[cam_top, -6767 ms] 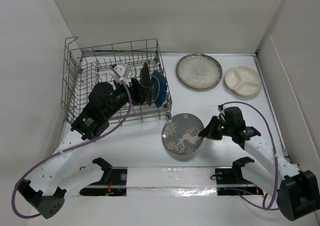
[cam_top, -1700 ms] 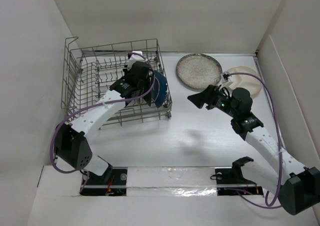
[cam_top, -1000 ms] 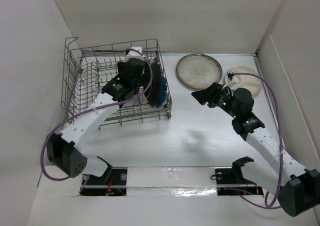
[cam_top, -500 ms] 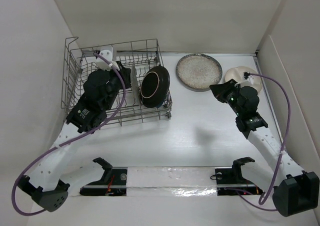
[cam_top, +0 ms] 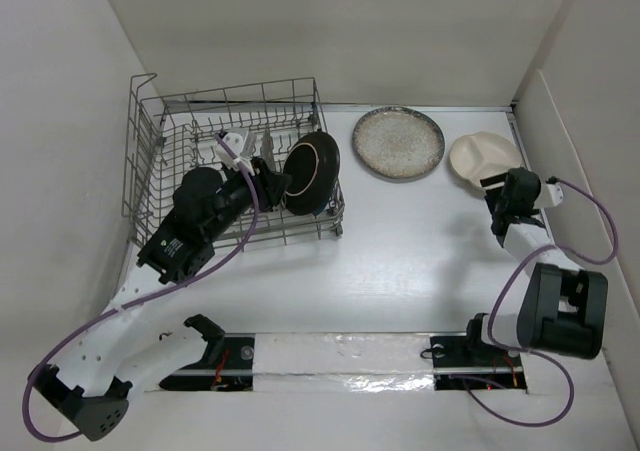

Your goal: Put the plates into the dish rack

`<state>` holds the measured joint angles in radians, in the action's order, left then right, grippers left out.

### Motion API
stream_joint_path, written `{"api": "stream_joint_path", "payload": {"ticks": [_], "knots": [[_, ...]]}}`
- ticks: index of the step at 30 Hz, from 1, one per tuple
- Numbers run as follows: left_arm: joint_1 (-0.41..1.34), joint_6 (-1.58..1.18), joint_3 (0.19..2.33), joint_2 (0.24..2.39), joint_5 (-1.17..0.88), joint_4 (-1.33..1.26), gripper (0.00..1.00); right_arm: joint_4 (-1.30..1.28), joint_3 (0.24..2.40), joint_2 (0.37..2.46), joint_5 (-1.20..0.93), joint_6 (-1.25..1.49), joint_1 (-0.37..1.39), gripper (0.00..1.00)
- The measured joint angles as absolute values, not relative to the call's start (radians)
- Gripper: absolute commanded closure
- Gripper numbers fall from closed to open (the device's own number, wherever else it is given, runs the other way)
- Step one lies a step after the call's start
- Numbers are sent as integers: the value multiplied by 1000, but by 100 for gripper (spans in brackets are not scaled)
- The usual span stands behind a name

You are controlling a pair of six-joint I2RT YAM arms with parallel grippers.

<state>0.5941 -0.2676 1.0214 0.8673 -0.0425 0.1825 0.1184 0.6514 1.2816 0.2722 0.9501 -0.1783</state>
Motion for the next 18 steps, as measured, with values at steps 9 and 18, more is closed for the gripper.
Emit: {"api": "stream_joint_path", "payload": {"ticks": [9, 18], "knots": [[594, -272, 1008, 807, -95, 130, 77, 160, 743, 1618, 218, 1010, -350, 28], [594, -272, 1004, 827, -102, 125, 77, 173, 849, 1730, 134, 1021, -361, 38]]}}
